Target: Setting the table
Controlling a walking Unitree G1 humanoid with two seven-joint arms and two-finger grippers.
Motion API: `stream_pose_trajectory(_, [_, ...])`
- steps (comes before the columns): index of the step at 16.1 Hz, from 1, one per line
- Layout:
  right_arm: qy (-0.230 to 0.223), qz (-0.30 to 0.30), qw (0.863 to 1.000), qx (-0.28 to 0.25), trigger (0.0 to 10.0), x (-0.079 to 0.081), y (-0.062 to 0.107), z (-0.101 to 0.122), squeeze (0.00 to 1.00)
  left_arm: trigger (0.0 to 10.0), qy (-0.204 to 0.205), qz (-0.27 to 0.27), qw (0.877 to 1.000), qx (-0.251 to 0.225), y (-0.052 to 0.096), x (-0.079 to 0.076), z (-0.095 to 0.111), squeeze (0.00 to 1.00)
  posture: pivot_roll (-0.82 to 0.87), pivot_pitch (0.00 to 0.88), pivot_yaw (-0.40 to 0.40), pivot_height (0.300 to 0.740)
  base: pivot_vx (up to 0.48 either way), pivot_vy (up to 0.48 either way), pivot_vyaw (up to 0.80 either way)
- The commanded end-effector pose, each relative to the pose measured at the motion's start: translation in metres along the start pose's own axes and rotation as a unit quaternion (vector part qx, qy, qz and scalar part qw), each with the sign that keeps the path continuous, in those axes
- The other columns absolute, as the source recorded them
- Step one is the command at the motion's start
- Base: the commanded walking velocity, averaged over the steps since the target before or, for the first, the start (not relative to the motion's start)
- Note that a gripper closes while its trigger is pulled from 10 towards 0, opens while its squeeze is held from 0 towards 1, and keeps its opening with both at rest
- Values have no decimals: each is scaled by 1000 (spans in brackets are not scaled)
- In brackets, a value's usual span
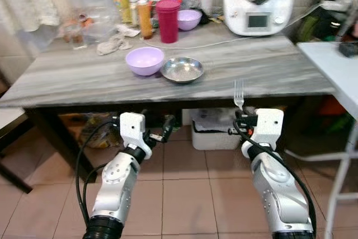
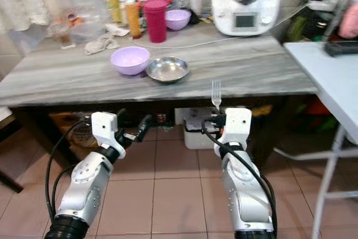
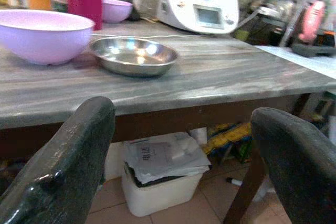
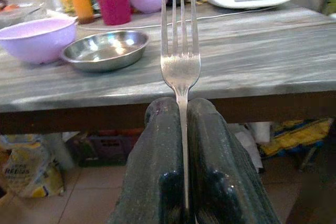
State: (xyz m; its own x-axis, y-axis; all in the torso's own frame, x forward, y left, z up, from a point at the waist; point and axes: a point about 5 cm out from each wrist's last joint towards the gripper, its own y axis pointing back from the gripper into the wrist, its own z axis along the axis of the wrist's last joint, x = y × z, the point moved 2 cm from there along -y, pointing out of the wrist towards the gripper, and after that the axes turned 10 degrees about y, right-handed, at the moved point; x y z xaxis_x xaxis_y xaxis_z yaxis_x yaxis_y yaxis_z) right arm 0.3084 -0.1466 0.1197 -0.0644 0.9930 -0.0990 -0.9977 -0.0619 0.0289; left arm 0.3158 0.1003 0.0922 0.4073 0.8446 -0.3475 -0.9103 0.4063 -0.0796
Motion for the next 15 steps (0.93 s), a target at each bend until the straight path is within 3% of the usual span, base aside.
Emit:
stream_pose_trajectory(1, [7, -7, 1000, -17, 10000, -5, 1, 8, 0, 10000, -1, -10, 1000, -4, -2, -3, 4, 0, -313, 36, 35, 740, 461, 0, 0])
stream_pose_trajectory(15, [9, -13, 1000, -19, 10000, -7, 3, 8, 0, 10000, 0, -14, 1000, -6, -5, -6, 5, 0, -327, 33, 42, 740, 472, 0, 66])
